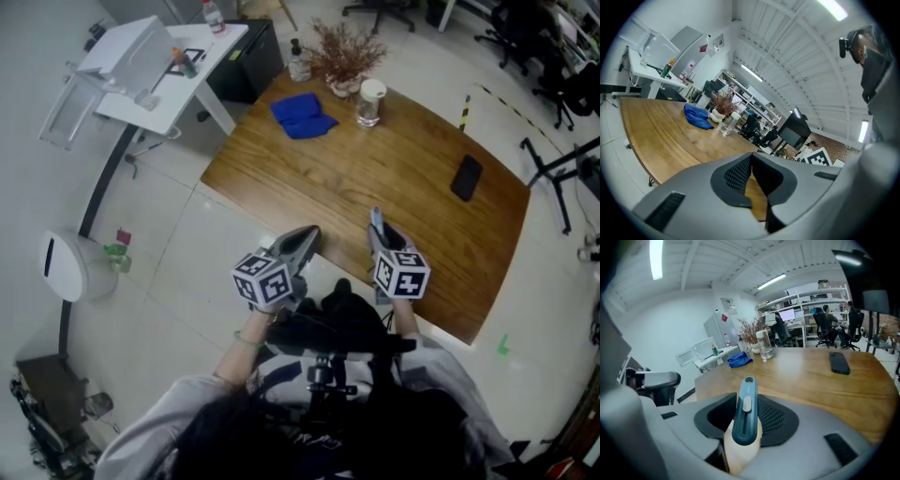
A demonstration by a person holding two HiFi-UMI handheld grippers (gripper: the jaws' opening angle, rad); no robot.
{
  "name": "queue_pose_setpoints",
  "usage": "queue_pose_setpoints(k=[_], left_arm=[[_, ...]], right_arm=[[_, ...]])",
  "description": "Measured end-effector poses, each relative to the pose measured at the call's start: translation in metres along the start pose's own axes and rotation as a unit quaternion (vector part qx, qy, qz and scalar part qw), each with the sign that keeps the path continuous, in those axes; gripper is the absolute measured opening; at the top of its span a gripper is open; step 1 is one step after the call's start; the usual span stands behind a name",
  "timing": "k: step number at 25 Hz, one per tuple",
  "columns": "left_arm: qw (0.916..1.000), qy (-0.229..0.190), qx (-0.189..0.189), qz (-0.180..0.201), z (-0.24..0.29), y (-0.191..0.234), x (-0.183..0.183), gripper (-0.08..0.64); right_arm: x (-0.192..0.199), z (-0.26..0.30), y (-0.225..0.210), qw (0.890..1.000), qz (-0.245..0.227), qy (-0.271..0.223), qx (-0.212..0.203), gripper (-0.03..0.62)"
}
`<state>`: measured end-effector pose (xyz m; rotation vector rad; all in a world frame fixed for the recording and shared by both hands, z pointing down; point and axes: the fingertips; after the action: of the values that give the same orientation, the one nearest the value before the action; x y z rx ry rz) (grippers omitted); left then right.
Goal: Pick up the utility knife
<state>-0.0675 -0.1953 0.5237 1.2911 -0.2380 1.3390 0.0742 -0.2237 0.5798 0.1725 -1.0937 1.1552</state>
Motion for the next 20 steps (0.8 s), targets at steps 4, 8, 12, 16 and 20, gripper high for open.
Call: queue_pose_setpoints(k=[4,8,12,16,20], left_arm=[[0.9996,-0.009,0.026,0.001,0.001,-0.01,-0.004,0.005],[0.9976,-0.028,0.062,-0.006,0.002,-0.023,-0.011,0.005],[0.9966,-0.027,0.078,0.003,0.004,-0.032,-0.013,0.005],[0.9973,-0.02,0.071,0.007,0.003,-0.031,-0.011,0.005],[0.998,-0.016,0.058,0.022,0.0,-0.027,-0.01,0.004]], right_arm=[[-0.022,-0.032,0.023,0.999,-0.012,-0.033,-0.011,0.15],[-0.033,-0.053,0.037,0.998,-0.008,-0.054,-0.016,0.15],[-0.037,-0.063,0.042,0.998,-0.015,-0.064,-0.013,0.15],[-0.037,-0.063,0.044,0.998,-0.013,-0.063,-0.015,0.15],[-0.035,-0.062,0.048,0.998,-0.014,-0.061,-0.019,0.15]])
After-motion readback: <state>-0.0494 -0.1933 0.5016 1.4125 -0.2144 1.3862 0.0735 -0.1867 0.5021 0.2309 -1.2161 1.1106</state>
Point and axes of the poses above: the fingertips, and each gripper's own axes: z forward along the fingers, y to its left, x out of its underside, and after that the axes turned 14 degrees about -x, right-handed
